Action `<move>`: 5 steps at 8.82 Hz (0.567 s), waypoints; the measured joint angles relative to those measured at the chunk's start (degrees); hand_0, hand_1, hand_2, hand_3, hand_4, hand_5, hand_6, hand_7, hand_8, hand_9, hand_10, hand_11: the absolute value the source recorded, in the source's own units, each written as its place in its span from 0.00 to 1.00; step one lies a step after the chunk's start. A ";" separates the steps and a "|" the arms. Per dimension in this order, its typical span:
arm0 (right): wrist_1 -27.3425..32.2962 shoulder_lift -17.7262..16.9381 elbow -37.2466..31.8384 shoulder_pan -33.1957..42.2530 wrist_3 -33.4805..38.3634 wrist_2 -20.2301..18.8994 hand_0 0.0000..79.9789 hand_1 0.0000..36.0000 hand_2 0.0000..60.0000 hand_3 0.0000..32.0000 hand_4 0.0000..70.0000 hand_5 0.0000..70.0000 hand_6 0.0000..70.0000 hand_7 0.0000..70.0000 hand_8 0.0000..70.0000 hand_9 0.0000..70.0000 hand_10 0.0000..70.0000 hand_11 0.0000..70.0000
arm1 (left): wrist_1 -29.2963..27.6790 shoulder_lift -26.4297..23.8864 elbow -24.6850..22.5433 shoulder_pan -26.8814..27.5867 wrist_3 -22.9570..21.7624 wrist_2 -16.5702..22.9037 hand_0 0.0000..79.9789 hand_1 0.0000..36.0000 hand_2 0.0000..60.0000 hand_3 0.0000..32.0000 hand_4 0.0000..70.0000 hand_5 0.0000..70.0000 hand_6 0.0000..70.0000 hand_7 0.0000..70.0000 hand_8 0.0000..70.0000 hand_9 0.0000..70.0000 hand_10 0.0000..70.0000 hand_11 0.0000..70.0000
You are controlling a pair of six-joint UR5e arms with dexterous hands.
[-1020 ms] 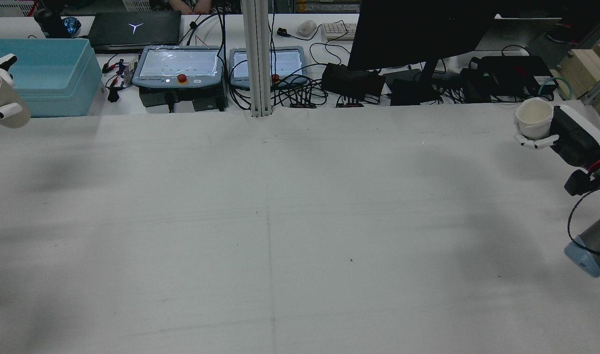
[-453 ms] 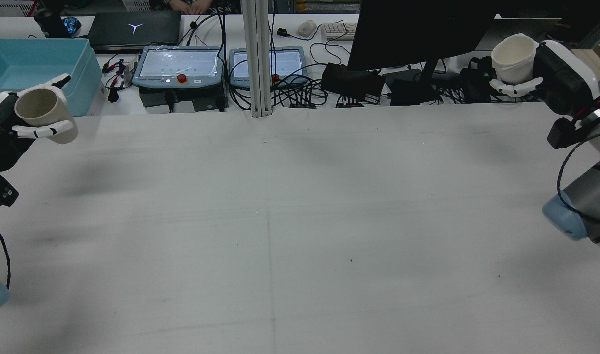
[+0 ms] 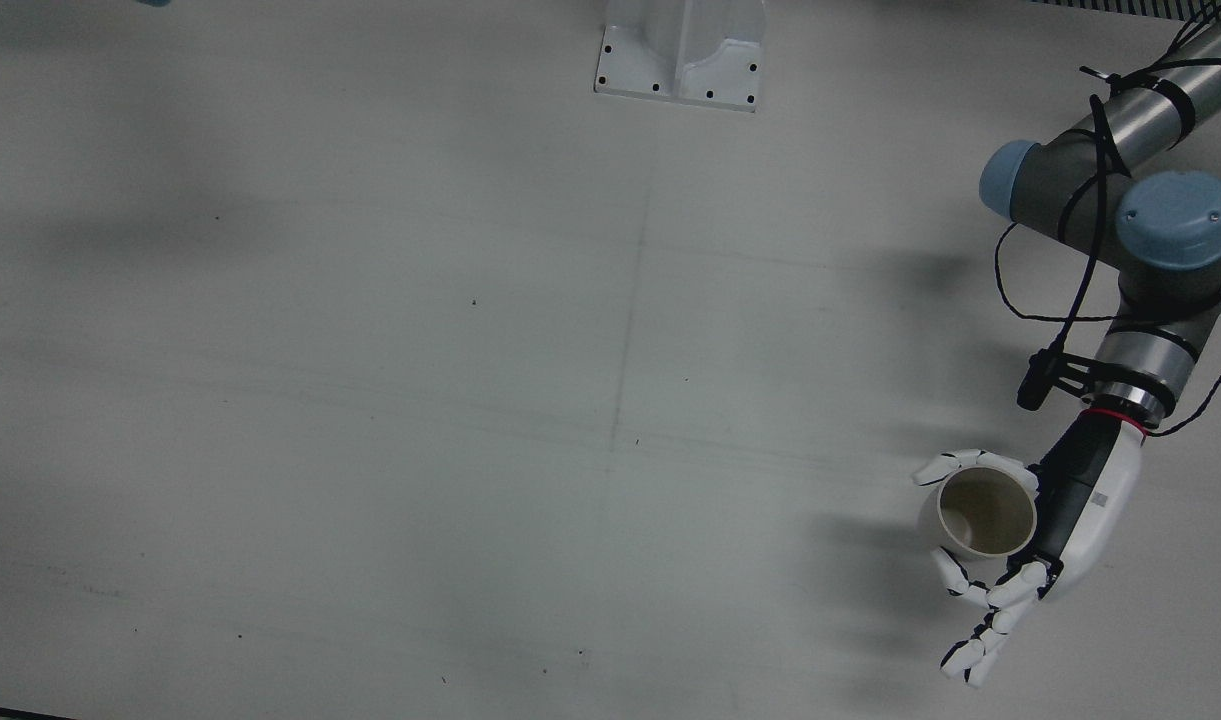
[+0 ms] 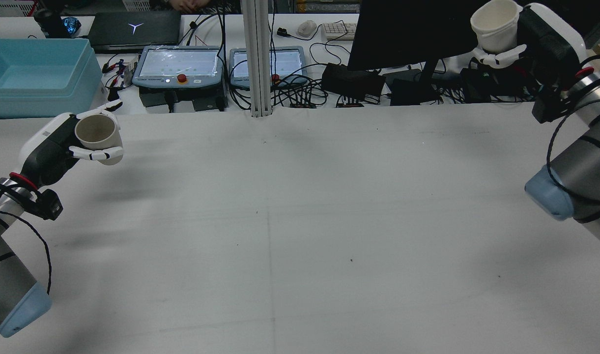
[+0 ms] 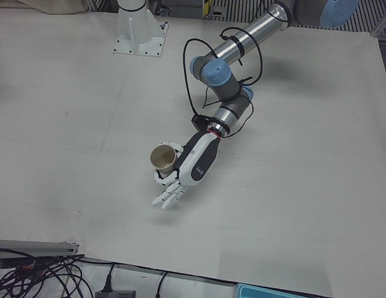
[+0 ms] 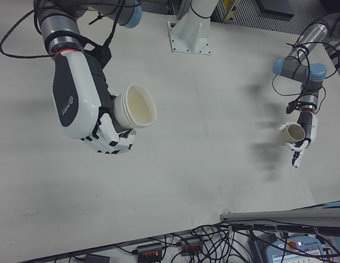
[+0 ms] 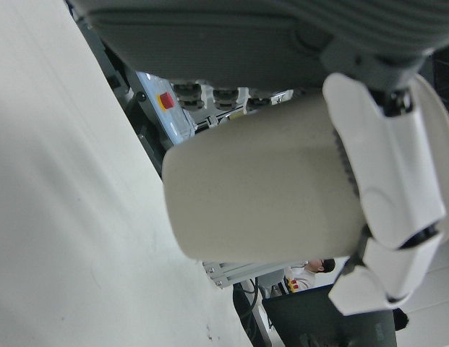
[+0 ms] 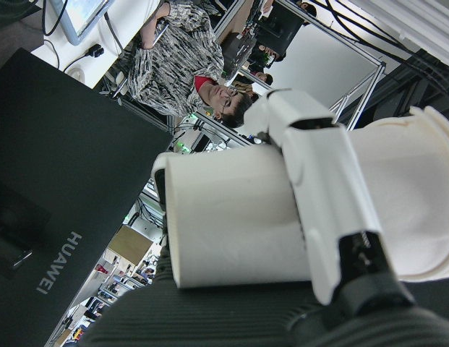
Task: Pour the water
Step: 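Bring both held cups toward the table center, near each other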
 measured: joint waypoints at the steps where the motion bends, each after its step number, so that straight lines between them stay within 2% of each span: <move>1: -1.86 1.33 0.73 -0.82 -0.97 0.22 1.00 1.00 0.63 0.00 0.14 1.00 0.54 0.94 0.59 0.83 0.55 0.83 | 0.32 -1.75 0.75 1.05 1.39 0.14 0.57 1.00 1.00 0.00 0.46 0.89 0.13 0.16 0.06 0.08 0.05 0.10; 5: -7.90 6.67 1.51 -4.99 -5.19 2.75 1.00 1.00 0.63 0.00 0.16 1.00 0.56 0.96 0.56 0.79 0.52 0.79 | 3.27 -9.17 2.52 7.29 5.88 0.21 0.57 1.00 1.00 0.00 0.46 0.90 0.13 0.16 0.06 0.08 0.05 0.10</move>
